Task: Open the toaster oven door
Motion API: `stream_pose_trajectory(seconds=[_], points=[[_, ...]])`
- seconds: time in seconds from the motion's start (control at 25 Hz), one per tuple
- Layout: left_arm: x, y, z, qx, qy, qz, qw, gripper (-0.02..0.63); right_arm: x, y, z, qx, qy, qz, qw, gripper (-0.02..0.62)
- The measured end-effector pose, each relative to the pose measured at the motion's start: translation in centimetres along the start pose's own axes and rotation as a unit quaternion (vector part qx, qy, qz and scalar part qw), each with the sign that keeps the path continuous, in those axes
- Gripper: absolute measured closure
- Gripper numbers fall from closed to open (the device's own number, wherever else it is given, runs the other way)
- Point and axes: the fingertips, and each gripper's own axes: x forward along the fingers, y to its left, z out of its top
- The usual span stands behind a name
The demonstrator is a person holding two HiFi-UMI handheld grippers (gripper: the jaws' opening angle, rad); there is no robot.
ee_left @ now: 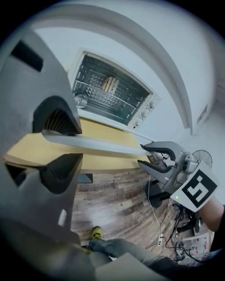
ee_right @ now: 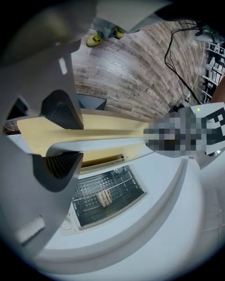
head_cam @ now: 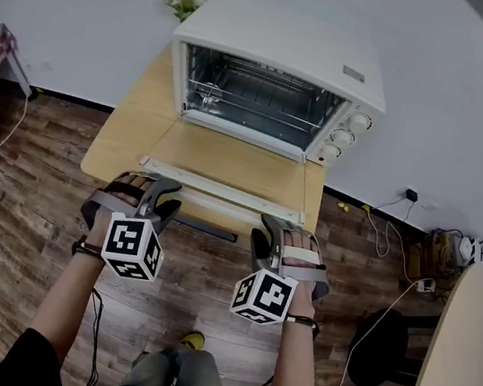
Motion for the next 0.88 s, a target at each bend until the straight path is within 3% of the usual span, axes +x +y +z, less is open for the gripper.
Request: stream_pose_trajectory(seconds=[0.88], points=[[2.1,-3.8,-1.2,0.032,-0.010,0.028,0.9990,0.430,1.7,3.9,-0.7,0.007,0.004,-0.018,1.000,0.370]])
